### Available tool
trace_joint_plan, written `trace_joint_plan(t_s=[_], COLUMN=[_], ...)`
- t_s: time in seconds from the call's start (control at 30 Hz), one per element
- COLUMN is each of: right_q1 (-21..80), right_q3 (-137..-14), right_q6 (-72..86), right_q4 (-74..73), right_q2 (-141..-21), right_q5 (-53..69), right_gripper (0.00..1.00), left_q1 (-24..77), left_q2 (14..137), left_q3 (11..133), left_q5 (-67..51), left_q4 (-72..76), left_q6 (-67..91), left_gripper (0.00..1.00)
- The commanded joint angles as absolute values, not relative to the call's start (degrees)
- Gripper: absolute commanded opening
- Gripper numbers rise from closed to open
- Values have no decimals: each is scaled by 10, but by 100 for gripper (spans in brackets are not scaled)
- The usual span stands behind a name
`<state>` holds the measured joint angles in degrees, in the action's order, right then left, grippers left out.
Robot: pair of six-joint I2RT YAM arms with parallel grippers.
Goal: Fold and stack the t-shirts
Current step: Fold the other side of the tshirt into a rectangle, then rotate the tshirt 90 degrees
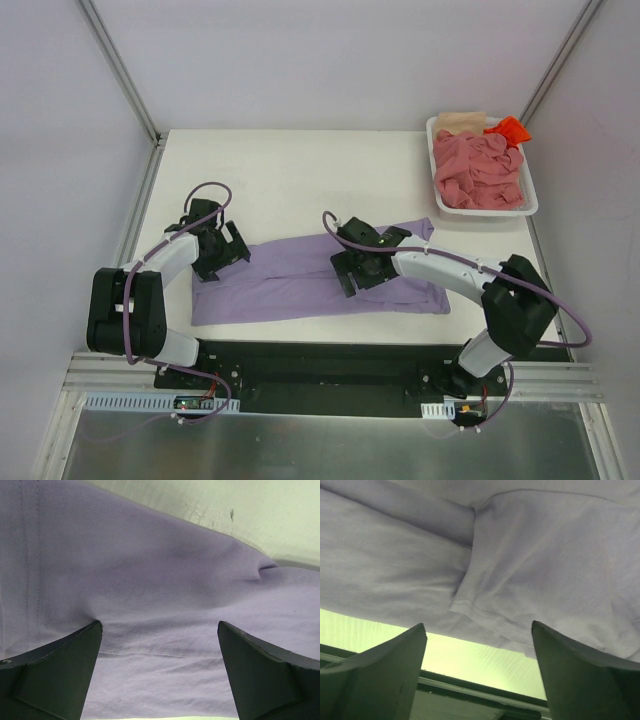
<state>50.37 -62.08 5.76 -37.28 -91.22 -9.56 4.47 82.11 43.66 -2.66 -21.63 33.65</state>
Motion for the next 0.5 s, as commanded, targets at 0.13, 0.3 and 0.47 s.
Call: trace_joint_plan(t_s=[0.13, 0.3, 0.47], right_q1=[482, 400, 326], right_q3=[-578, -477, -463], right_q6=[152, 229, 216], right_q4=[-345, -266, -218], right_q2=[-784, -748, -807], right_q5=[-134, -48, 18], right_gripper=[99, 100, 99], left_q1=[45, 44, 44], left_q2=[826, 824, 825], left_q3=[431, 432, 425], left_q5=[-39, -42, -41], left_q4=[-209, -209, -209], left_q6=[333, 334, 335], left_gripper=[99, 99, 99])
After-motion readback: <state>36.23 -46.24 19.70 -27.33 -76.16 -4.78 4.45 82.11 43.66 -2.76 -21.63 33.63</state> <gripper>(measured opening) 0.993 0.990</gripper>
